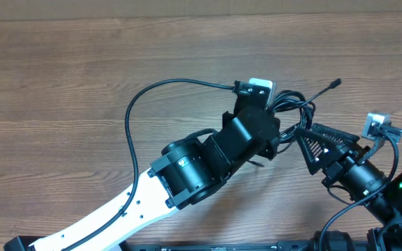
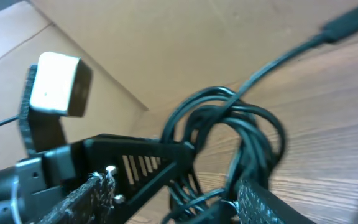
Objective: Untangle cables
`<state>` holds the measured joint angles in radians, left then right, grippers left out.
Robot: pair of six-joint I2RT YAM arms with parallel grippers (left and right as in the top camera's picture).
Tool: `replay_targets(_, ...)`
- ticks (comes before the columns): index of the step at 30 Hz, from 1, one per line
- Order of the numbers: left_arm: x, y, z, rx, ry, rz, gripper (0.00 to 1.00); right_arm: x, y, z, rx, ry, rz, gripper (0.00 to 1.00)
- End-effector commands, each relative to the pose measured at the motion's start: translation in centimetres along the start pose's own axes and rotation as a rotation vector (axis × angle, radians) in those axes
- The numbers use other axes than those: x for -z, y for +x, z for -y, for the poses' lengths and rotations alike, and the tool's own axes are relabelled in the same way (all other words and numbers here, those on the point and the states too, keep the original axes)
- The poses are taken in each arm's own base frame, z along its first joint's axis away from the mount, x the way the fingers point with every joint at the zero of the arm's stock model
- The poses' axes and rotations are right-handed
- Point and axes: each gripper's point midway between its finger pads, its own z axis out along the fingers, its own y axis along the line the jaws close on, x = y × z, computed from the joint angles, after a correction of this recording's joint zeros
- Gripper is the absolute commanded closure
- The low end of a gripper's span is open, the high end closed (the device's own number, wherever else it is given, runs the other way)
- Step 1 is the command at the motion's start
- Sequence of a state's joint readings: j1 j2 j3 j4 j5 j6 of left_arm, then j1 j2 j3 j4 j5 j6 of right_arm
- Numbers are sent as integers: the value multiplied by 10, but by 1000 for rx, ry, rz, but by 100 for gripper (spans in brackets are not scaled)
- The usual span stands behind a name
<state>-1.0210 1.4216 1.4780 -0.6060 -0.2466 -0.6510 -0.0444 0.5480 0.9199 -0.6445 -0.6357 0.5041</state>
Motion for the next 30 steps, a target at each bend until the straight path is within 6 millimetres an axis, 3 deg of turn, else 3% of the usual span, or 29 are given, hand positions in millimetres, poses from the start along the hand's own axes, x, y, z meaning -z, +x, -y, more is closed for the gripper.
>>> replay_targets(1, 6, -15, 5, 40, 8, 48, 96, 2, -5, 3, 12, 34, 26, 37)
replay_targets(5, 6, -15, 18, 46, 74, 35, 96, 2, -4, 2, 11, 26, 21, 37)
replay_targets(30, -3, 0, 44, 36, 185, -32, 96, 2, -1, -6, -40, -18, 1, 41)
